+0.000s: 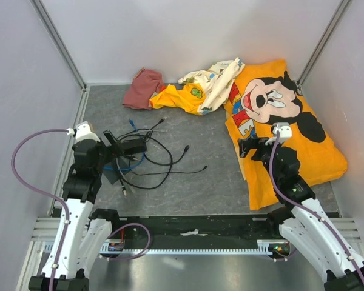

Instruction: Insert the plug into the switch port

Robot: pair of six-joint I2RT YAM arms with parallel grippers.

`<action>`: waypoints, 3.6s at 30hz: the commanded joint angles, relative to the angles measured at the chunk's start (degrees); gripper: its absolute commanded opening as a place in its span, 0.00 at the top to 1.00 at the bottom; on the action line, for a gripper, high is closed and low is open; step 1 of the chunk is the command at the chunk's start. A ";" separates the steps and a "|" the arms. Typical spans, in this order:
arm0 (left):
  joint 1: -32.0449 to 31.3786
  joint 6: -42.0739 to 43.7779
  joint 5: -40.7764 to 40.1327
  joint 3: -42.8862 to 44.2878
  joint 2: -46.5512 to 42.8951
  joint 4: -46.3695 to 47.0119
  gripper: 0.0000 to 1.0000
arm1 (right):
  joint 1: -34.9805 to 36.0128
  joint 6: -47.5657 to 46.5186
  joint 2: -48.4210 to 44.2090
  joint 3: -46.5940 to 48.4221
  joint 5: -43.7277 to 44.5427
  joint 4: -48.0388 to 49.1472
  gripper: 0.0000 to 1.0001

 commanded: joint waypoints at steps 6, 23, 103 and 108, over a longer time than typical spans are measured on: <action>1.43 -11.50 -2.49 -0.94 7.66 -4.90 0.01 | 0.26 -0.49 2.17 -0.12 -2.10 1.71 0.02; 12.07 -29.27 -0.30 -8.94 23.57 5.19 0.01 | 0.78 -0.49 0.42 -1.97 -5.00 3.63 0.02; 9.24 -18.52 -11.11 24.81 53.71 -4.12 0.01 | 2.45 -3.65 2.17 -2.67 -16.25 6.63 0.02; 15.06 -20.83 -7.43 23.84 57.58 -2.71 0.01 | 2.98 -3.92 1.91 -2.94 -16.16 6.80 0.02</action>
